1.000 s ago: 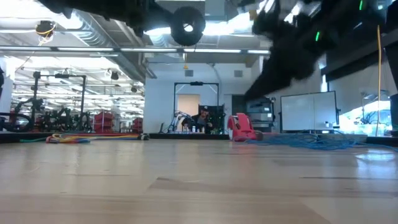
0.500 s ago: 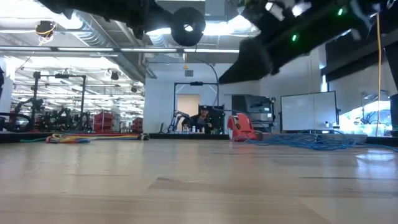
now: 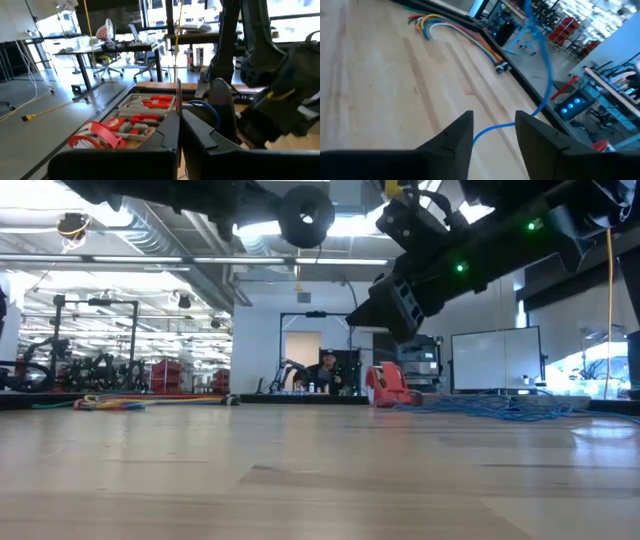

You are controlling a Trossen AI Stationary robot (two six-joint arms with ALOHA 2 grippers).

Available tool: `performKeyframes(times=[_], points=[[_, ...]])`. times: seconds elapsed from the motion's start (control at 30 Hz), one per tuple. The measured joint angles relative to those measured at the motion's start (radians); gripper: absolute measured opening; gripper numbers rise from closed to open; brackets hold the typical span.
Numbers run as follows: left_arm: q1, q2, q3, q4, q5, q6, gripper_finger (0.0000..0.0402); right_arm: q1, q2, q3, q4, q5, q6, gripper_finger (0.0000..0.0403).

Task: Coil cords
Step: Coil the blue wire on the black spool

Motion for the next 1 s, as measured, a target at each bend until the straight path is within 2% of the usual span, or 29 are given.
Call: performKeyframes(times=[0.1,0.17,0.3,0.43,0.6,0.67,0.83,0.9,1.0], points=[[0.001,-0.002,0.000,-0.010,0.000,0.012,0.0001,0.015,-0.013,0.022,-0.021,0.045,-0.036,0.0139],[0.002,-0.007,0.000,-0.010,0.000,0.014,0.0001,0.027,-0.044,0.047,-0.077,0.035,-0.034,0.0138],[0.002,-0.015,0.000,-0.017,0.000,0.014,0.0001,0.026,-0.116,0.074,-0.236,-0.066,0.048,0.0138],[0.002,-0.019,0.000,-0.019,0.000,0.014,0.0001,-0.022,-0.148,0.071,-0.378,-0.154,0.182,0.0138],[0.002,-0.019,0.000,-0.021,0.000,0.012,0.0001,-0.074,-0.129,0.071,-0.429,-0.321,0.283,0.0138],[0.002,-0.019,0.000,-0.021,0.000,0.011,0.0001,-0.080,-0.114,0.071,-0.435,-0.312,0.283,0.0138],[0.001,-0.019,0.000,-0.026,0.000,0.009,0.0001,-0.078,-0.114,0.071,-0.430,-0.121,0.257,0.0138],[0.000,-0.019,0.000,-0.024,0.000,0.009,0.0001,-0.099,-0.114,0.071,-0.419,-0.131,0.258,0.0138],[0.000,-0.019,0.000,-0.023,0.000,0.009,0.0001,-0.145,-0.098,0.071,-0.396,-0.211,0.262,0.0138]])
